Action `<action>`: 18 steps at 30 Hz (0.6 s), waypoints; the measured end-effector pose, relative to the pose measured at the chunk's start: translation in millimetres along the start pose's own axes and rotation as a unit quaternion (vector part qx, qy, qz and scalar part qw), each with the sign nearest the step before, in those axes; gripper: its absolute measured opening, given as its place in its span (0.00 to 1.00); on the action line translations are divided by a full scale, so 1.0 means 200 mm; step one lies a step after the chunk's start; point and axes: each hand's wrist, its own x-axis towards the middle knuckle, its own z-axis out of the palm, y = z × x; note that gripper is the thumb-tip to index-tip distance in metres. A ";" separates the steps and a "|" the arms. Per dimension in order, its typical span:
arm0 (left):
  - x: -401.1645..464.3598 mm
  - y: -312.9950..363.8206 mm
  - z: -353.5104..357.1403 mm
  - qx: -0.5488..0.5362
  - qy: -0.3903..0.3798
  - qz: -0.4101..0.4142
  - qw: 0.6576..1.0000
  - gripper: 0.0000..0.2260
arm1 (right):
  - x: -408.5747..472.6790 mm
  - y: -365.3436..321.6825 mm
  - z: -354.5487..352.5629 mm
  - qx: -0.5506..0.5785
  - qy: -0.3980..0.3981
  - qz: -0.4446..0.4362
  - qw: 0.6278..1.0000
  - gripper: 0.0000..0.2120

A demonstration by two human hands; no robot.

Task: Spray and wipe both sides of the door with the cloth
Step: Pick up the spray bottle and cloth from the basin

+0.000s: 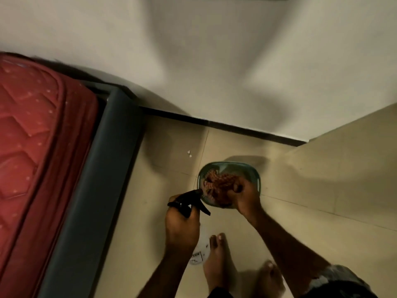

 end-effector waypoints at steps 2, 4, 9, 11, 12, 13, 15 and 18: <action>-0.05 0.10 -0.01 0.016 -0.020 0.016 1.000 0.13 | -0.13 -0.10 -0.12 0.084 0.009 -0.005 0.996 0.28; -0.13 0.23 -0.02 0.005 -0.045 0.015 0.999 0.13 | -0.24 -0.18 -0.25 0.190 -0.047 -0.004 0.981 0.30; -0.33 0.57 -0.12 0.069 -0.135 0.035 0.988 0.06 | -0.60 -0.48 -0.60 0.308 -0.136 0.042 0.941 0.17; -0.44 0.70 -0.19 0.077 -0.156 0.031 0.984 0.06 | -0.78 -0.60 -0.74 0.324 -0.117 0.044 0.938 0.14; -0.50 0.76 -0.22 0.075 -0.161 0.034 0.984 0.06 | -0.86 -0.64 -0.80 0.335 -0.104 0.031 0.936 0.19; -0.56 0.85 -0.26 0.069 -0.158 0.045 0.984 0.05 | -0.95 -0.71 -0.88 0.350 -0.096 0.020 0.932 0.22; -0.72 1.05 -0.31 0.055 -0.138 0.067 0.987 0.12 | -1.17 -0.86 -1.04 0.372 -0.078 0.001 0.925 0.23; -0.95 1.30 -0.36 0.063 -0.136 0.126 0.981 0.14 | -1.48 -1.04 -1.24 0.388 -0.048 -0.048 0.919 0.22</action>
